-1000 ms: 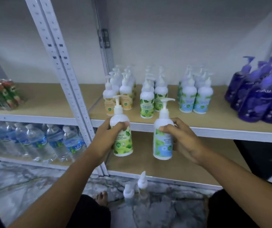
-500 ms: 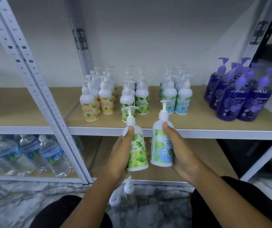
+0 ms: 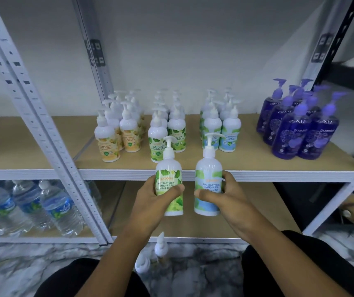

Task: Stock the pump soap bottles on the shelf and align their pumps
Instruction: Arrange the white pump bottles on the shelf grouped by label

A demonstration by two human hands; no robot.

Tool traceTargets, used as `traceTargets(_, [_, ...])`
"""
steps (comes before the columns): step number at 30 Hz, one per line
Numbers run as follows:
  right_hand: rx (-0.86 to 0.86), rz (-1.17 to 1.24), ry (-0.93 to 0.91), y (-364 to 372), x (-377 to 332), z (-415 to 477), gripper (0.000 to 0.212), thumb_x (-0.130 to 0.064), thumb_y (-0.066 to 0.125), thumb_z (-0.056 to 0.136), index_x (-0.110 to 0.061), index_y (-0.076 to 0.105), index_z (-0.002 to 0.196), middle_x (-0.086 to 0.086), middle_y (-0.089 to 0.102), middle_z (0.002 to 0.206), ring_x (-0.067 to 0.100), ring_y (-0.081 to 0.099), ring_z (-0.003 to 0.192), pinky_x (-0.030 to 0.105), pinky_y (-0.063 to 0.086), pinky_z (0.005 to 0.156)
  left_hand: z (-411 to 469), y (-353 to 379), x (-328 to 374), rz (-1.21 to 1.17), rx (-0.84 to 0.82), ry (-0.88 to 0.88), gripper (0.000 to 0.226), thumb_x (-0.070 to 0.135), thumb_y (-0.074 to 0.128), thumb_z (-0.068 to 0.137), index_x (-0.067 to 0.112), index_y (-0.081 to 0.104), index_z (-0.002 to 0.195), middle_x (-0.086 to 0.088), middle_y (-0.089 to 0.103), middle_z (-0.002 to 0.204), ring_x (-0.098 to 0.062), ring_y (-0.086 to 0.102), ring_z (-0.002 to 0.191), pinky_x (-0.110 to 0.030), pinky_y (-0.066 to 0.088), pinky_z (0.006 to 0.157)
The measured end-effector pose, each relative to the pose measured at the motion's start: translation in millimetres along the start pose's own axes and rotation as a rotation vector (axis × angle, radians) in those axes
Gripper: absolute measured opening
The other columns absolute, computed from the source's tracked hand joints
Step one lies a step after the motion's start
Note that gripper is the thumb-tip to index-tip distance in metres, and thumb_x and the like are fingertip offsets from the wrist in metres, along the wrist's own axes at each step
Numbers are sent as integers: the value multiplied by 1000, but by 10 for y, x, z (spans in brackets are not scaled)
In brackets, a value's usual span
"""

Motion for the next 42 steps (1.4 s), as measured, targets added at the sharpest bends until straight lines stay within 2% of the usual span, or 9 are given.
traceTargets(6, [36,-63,-48,-54,-65,67,53,-11,85,74,-27,54,115,-2,70,104,6,72,84,22,57,69,26,103,72,-30,28,28,23,23,78,84,21,68,104,3,76,87,-11,73,78,-28,59,65])
traceTargets(12, [67,-152,-138,-204,-400,315,44,-16,84,77,-27,57,109,-11,70,100,-4,69,80,11,52,63,282,207,280,6,16,74,23,26,77,85,20,67,106,-3,74,94,-12,73,81,-25,58,64])
traceTargets(19, [100,-224,-224,-366,-631,775,51,-21,85,77,-24,59,121,-7,69,107,0,70,85,11,52,65,694,251,438,124,52,122,27,27,77,85,14,66,107,-6,72,94,-2,67,67,-10,47,51])
traceTargets(24, [198,-267,-252,-403,-358,947,48,-18,85,77,-21,59,117,-12,68,99,-9,65,76,8,50,68,689,274,141,17,60,39,23,21,75,87,16,65,106,-11,72,97,-21,72,82,-20,53,53])
traceTargets(28, [215,-300,-272,-429,-260,1077,52,-21,86,76,-23,59,121,-7,71,108,3,68,93,26,55,86,705,318,146,-42,77,49,20,20,75,87,17,65,104,-13,72,98,-25,73,86,-26,57,58])
traceTargets(33, [218,-325,-262,-445,-215,1141,55,-21,85,77,-30,54,122,-11,68,110,5,66,98,29,55,89,711,336,59,-41,103,16,24,24,75,86,20,65,107,-10,73,101,-26,72,91,-33,59,67])
traceTargets(36, [221,-308,-233,-466,-197,1142,66,-18,86,75,-30,45,125,-14,61,109,5,63,97,15,52,78,701,358,27,-57,106,-7,24,23,76,86,20,65,106,-10,73,100,-27,73,90,-34,60,68])
traceTargets(39, [278,-428,-191,-488,-130,1157,72,-17,89,70,-21,44,127,1,54,120,15,60,99,11,46,60,683,377,22,-58,109,-12,24,24,77,85,20,64,106,-9,73,99,-26,73,89,-29,58,62])
traceTargets(42, [332,-577,-176,-505,-79,1190,64,-21,88,70,-16,48,121,4,55,122,15,57,97,17,43,66,660,395,18,-50,106,-10,23,25,76,86,21,64,105,-7,72,99,-23,72,88,-28,56,62])
Point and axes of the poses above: each hand's wrist, its own z-axis towards the middle knuckle, its own y-axis out of the palm, x = y × z, the point moved 5 cm from there along z, towards the middle knuckle
